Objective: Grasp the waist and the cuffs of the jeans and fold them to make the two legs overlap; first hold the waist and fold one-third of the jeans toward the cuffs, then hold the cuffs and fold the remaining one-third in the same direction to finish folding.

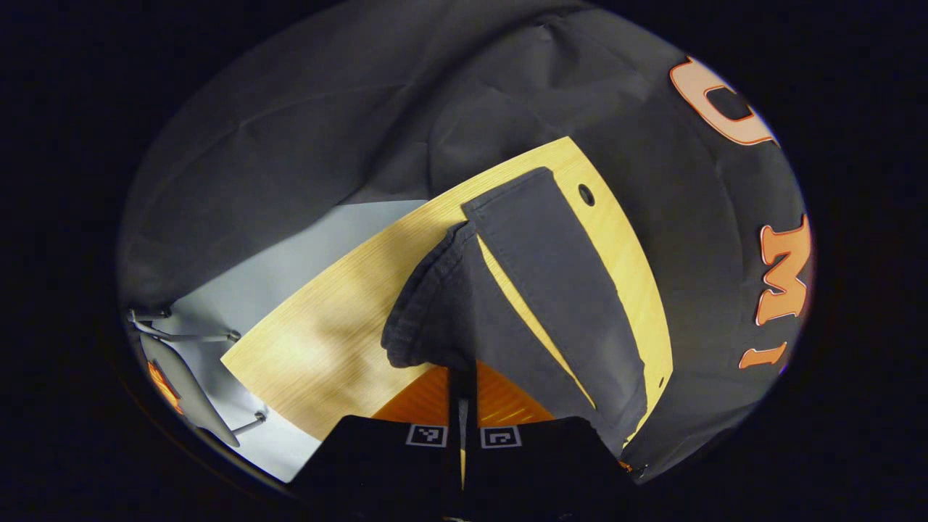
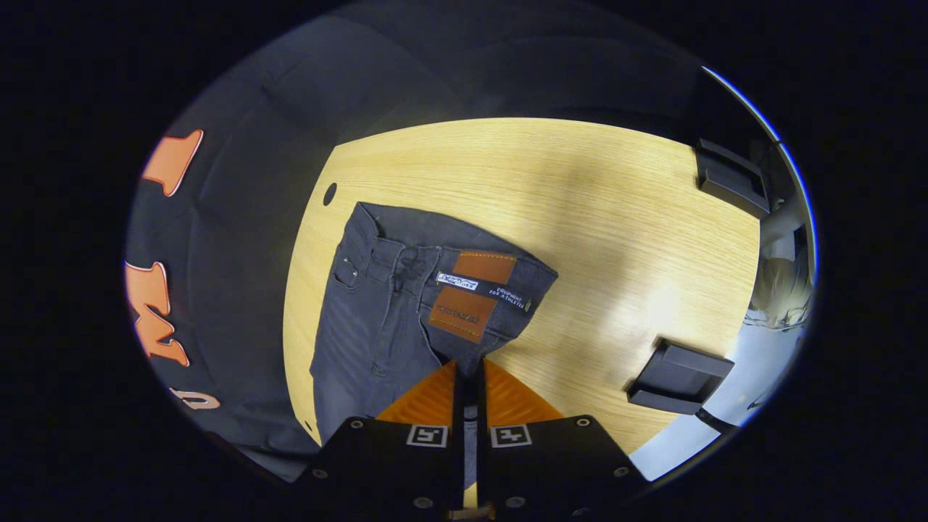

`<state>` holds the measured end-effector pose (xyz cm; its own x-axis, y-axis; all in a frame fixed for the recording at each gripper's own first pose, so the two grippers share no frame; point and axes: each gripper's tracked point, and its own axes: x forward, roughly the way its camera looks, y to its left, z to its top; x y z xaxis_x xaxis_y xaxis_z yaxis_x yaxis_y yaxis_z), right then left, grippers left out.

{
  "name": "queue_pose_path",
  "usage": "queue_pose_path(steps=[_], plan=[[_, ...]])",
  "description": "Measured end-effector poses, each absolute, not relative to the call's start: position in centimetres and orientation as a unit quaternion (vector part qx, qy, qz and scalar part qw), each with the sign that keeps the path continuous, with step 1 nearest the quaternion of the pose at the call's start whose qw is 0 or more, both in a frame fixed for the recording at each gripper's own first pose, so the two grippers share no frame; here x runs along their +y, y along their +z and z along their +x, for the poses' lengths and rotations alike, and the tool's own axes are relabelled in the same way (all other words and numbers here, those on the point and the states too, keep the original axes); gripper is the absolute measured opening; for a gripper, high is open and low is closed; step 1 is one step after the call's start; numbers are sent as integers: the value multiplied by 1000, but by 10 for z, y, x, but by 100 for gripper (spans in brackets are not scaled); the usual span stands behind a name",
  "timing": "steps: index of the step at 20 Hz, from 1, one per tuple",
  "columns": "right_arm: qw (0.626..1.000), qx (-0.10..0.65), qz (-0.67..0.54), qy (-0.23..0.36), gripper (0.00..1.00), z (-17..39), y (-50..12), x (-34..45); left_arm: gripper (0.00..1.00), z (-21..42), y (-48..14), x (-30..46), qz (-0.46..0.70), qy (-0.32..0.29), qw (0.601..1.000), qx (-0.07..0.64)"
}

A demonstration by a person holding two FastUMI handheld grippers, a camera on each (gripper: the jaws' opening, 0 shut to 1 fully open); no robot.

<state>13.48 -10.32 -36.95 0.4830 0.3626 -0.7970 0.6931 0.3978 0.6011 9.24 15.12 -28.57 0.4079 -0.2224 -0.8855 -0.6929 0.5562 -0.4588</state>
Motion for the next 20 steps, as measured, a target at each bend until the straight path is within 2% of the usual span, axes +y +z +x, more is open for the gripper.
queue_pose_path(steps=[5,11,15,20], plan=[[697,449,548,-115,7,159,-332,-112,2,128,-268,154,-458,159,723,491],[697,470,526,-132,7,169,-339,-101,2,144,-277,154,-452,144,719,508],[703,503,481,-151,7,156,-355,-102,2,159,-280,155,-454,136,719,509],[705,482,495,-157,7,171,-338,-97,2,181,-278,153,-454,116,716,517]])
